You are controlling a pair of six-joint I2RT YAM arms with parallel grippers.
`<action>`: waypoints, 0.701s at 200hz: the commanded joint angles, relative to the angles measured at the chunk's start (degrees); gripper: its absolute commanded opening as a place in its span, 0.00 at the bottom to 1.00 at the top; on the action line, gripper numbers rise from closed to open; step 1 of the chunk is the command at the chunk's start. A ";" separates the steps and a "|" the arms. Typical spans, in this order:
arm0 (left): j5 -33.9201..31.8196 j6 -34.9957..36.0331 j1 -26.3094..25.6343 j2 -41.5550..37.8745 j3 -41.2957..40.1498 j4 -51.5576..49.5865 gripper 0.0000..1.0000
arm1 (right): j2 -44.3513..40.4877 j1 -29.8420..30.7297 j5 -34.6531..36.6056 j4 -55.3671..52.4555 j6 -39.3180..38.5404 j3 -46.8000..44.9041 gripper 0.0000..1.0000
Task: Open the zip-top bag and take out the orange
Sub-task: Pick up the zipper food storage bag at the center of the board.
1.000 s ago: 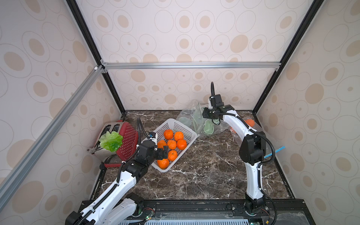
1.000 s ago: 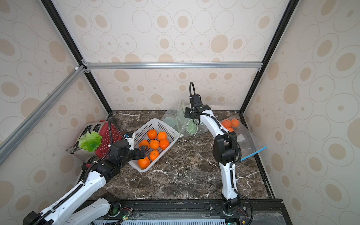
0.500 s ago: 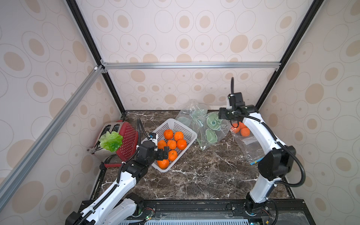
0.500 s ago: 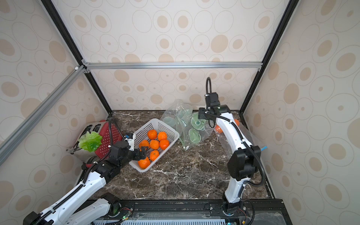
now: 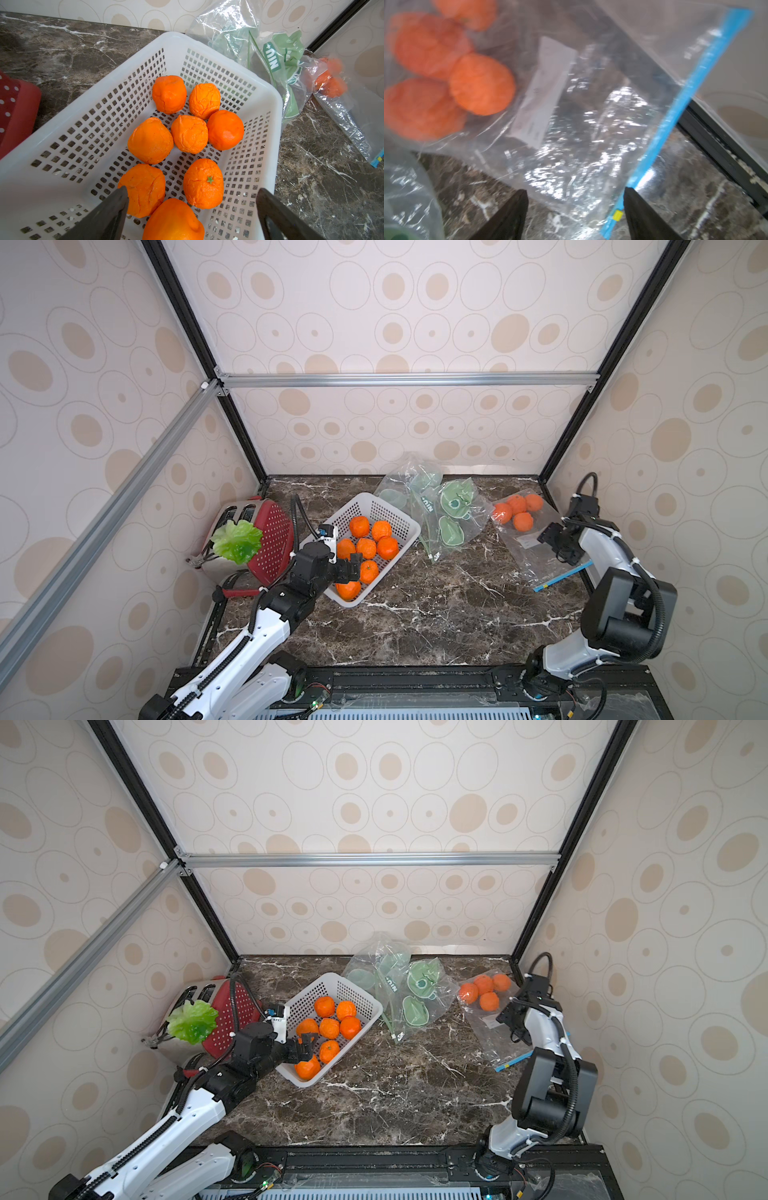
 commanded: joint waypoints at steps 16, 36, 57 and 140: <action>2.60 -1.72 0.27 0.70 0.22 2.44 0.97 | -3.90 -6.10 -1.26 7.50 6.79 -7.03 0.78; 2.98 -1.85 0.27 0.42 -0.04 2.44 0.97 | -2.99 -8.89 -1.01 9.91 8.04 -8.68 0.78; 3.86 -1.76 0.27 0.20 -0.14 2.80 0.97 | 0.21 -10.39 -4.73 11.10 9.58 -8.17 0.78; 5.44 -1.77 0.27 0.19 -0.27 3.05 0.96 | 9.68 -10.51 -15.50 21.70 13.34 -11.46 0.66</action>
